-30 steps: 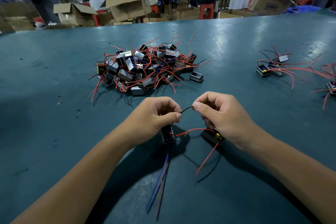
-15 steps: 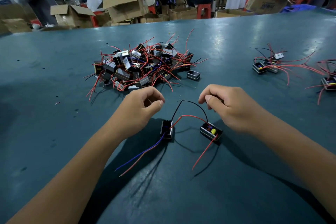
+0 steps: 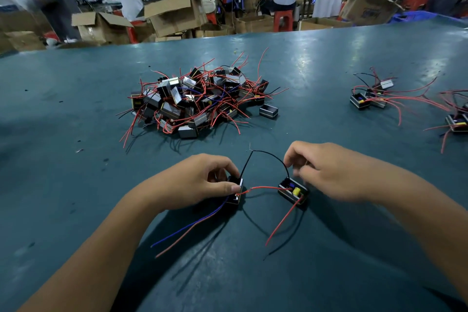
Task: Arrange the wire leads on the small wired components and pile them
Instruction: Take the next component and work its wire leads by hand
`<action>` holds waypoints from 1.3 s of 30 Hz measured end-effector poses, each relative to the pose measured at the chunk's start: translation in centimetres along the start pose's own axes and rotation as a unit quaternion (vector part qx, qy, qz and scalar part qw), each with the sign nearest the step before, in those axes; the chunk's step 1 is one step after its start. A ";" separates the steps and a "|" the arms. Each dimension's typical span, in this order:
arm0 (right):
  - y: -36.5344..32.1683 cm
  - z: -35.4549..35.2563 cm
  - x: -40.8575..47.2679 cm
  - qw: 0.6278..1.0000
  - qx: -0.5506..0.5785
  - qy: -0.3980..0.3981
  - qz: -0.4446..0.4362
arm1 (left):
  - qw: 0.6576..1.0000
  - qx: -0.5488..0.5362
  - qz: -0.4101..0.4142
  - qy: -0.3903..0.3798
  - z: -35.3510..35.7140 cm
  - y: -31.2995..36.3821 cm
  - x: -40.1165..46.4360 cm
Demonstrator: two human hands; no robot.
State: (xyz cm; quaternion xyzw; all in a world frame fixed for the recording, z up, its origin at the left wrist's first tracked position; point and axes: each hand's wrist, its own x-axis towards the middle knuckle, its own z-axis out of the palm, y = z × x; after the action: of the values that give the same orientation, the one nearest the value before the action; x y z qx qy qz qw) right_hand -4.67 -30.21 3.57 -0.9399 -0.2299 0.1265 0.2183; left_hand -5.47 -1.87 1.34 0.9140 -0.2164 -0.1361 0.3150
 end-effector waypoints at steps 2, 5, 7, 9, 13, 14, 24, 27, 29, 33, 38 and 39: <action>0.5 -0.6 -0.2 0.999 0.013 -0.033 0.009 | 1.000 -0.009 -0.004 -0.004 0.1 -0.1 0.1; 0.2 -0.5 -0.6 0.998 0.020 -0.062 0.000 | 1.000 -0.021 -0.013 -0.004 0.0 -0.3 0.0; -0.2 -0.1 -0.6 0.997 0.001 -0.071 0.003 | 1.000 -0.013 -0.012 0.013 -0.2 -0.5 -0.1; -0.3 0.1 -0.7 0.998 -0.004 -0.059 0.000 | 0.999 -0.009 -0.015 0.029 -0.3 -0.6 -0.1; -0.7 0.6 -0.6 0.999 0.013 -0.034 -0.005 | 0.999 -0.014 -0.027 0.031 -0.4 -0.6 -0.2; -0.7 0.6 -0.7 0.999 0.020 -0.040 -0.004 | 0.999 -0.012 -0.026 0.033 -0.4 -0.5 -0.2; 0.6 -1.7 -1.1 0.997 0.013 -0.071 -0.004 | 0.998 -0.029 -0.037 0.040 -0.3 0.3 -0.2; 0.1 -0.9 -1.3 0.992 -0.030 -0.120 0.012 | 0.997 -0.059 -0.047 0.024 -0.3 0.5 -0.5; -0.1 -0.4 -1.1 0.994 -0.051 -0.093 0.005 | 0.996 -0.077 -0.052 0.013 -0.4 0.6 -0.6; -0.7 0.7 -0.7 0.998 -0.053 -0.045 -0.004 | 0.991 -0.125 -0.056 -0.004 -0.5 0.6 -0.8; -1.7 2.0 -0.4 0.998 -0.053 0.002 -0.017 | 0.980 -0.188 -0.053 -0.042 0.0 1.2 -0.9; -1.9 2.3 -0.4 0.999 -0.044 0.006 -0.023 | 0.976 -0.206 -0.054 -0.047 0.2 1.4 -0.9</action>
State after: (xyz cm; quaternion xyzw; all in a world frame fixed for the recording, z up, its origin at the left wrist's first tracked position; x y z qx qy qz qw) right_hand -6.49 -28.07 2.53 -0.9438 -0.2557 0.1056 0.1808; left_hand -6.73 -2.52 2.16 0.8324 -0.1484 -0.2374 0.4782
